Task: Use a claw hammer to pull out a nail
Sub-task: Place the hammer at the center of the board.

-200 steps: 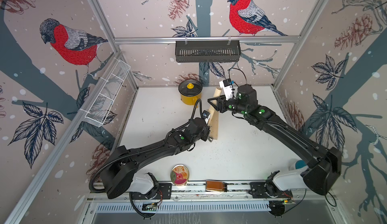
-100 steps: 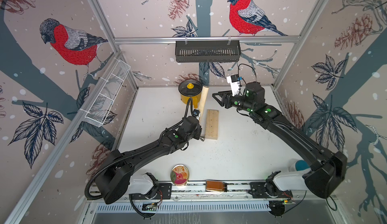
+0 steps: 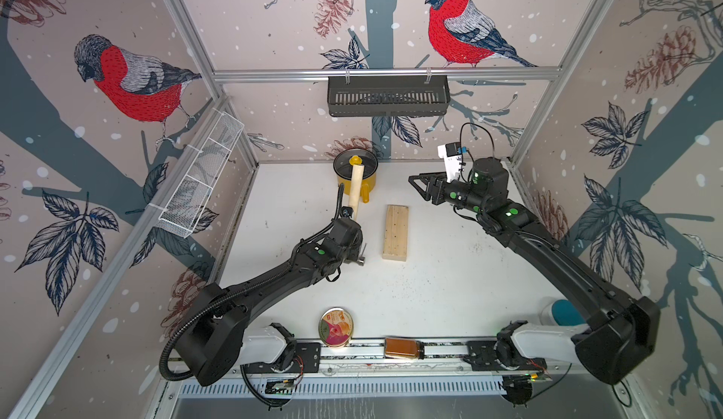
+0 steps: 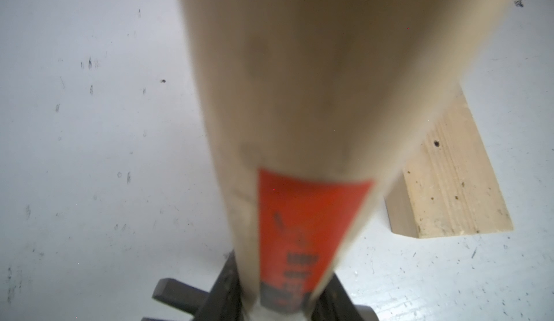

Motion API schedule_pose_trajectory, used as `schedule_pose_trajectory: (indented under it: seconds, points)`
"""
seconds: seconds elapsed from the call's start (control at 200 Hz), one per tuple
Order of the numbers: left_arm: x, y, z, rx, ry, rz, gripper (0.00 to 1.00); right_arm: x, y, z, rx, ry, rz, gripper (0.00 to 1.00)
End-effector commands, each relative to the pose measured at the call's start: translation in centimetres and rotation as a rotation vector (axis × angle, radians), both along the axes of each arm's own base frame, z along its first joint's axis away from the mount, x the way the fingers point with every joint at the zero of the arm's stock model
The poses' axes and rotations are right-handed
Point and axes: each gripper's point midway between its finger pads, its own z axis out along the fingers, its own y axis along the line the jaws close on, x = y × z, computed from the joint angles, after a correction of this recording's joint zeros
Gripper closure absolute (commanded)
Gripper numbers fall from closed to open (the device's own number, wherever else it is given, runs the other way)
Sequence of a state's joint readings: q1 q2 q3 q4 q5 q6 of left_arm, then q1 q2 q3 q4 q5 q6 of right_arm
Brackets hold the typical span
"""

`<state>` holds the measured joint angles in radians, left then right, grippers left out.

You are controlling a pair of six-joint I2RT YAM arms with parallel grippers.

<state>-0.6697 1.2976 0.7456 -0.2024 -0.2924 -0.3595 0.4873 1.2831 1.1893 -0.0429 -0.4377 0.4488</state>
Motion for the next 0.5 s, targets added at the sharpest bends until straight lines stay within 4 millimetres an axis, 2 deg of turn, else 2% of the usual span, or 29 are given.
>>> schedule_pose_trajectory:
  seconds: [0.0,0.19,0.495]
  points:
    - [0.5,0.8,0.4,-0.025,-0.025,0.059,1.0,-0.2,0.0,0.8,0.026,-0.027,0.014,0.48]
    - [0.0,1.9,-1.0,-0.042,0.019,0.083,1.0,-0.1,-0.2,0.2,0.019,-0.017,0.01,0.48]
    - [-0.2,2.4,-2.6,-0.037,0.078,0.09,1.0,-0.2,-0.3,-0.2,0.013,-0.007,0.011,0.49]
